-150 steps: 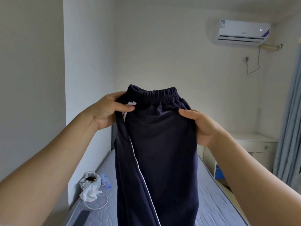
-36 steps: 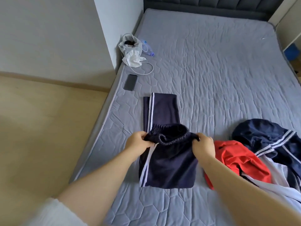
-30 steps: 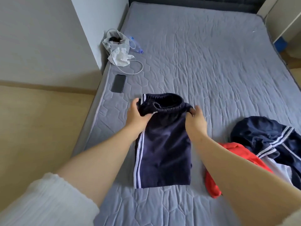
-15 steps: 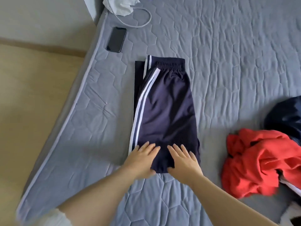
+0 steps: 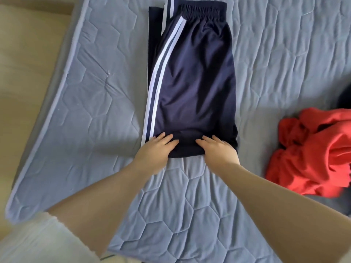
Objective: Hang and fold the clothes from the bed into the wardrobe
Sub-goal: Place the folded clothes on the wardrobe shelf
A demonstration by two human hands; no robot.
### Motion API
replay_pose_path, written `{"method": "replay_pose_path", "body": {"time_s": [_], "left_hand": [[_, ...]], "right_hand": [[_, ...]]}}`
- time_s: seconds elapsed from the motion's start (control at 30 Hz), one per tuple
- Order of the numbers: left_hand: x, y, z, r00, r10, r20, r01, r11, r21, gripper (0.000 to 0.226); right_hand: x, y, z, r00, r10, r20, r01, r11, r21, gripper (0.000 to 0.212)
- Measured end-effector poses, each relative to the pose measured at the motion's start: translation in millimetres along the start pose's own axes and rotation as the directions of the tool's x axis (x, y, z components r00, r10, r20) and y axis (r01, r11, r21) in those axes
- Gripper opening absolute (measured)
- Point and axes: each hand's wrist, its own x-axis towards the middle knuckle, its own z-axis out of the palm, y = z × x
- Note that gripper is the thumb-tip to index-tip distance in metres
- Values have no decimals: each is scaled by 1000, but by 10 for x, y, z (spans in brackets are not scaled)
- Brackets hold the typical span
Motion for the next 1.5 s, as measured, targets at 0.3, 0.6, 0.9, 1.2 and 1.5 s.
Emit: {"method": "replay_pose_path", "body": {"time_s": [0.3, 0.6, 0.9, 1.2, 1.5], "left_hand": [[-884, 317, 8, 939, 28, 342, 36, 983, -180, 56], [-1324, 585, 163, 793, 110, 599, 170, 905, -391, 71], [63, 294, -634, 705, -688, -171, 416, 597, -685, 41], [405, 19, -837, 702, -676, -224, 230, 512, -828, 15], [-554, 519, -186, 919, 48, -391, -91, 991, -93, 34]], "right_hand": [[-992, -241, 61, 931, 14, 364, -60, 992, 114, 49], [-1606, -240, 466, 807, -64, 587, -162, 932, 325, 66], [-271, 240, -452, 816, 573, 74, -428, 512, 745, 61], [211, 398, -728, 845, 534, 12, -261, 393, 882, 17], [-945, -214, 54, 943, 54, -328, 2, 986, 168, 51]]}}
